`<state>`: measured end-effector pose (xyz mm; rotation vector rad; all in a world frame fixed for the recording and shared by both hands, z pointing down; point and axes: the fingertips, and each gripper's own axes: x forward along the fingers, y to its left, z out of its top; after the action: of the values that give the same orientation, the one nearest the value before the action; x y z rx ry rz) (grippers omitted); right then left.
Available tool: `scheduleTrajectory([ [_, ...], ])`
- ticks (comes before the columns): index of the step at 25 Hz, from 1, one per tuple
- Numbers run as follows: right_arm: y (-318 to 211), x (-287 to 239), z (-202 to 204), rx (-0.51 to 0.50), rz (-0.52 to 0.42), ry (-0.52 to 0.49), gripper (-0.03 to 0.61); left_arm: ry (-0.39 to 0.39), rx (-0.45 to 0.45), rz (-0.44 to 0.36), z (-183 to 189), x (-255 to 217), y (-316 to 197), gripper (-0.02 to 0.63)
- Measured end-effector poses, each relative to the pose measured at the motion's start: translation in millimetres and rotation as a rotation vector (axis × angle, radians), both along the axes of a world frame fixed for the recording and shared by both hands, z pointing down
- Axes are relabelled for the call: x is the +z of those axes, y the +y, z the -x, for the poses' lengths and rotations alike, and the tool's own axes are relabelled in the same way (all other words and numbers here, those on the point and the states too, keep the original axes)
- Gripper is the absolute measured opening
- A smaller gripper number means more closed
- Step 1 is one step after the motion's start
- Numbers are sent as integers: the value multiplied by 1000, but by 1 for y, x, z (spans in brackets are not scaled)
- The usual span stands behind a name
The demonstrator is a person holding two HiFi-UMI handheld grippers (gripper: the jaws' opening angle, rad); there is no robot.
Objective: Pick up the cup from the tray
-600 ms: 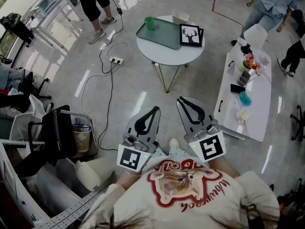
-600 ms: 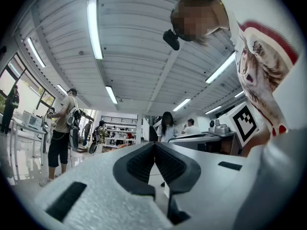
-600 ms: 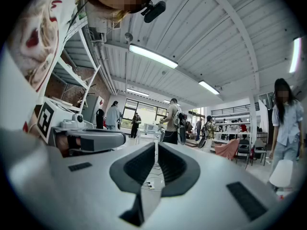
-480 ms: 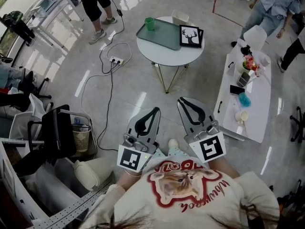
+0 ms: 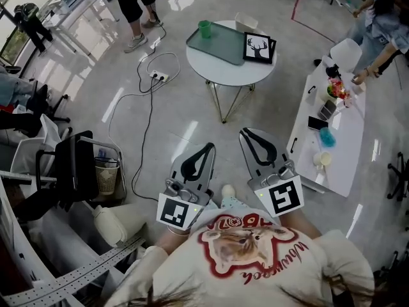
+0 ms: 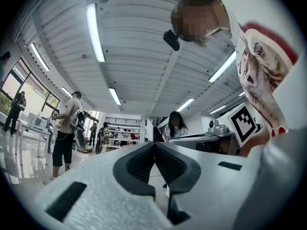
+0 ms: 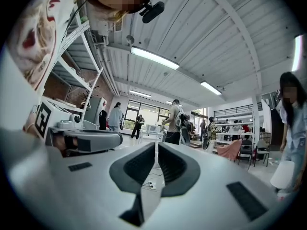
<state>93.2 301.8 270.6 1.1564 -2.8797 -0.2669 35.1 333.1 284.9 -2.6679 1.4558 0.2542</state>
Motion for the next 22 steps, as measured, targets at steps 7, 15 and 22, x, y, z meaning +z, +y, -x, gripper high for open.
scheduleTrajectory([
  [7,-1,-1,-18,-11,-2,-26,41,-1,-1,-6,-17,-1,-4,14],
  [15,-12,-3,-25,-7,-3,-44,41,-29,-13,6,-21,-2,-6,14],
  [22,-40,-3,-13,-14,-14,-50,41,-18,-43,-11,-3,-3,-36,14],
])
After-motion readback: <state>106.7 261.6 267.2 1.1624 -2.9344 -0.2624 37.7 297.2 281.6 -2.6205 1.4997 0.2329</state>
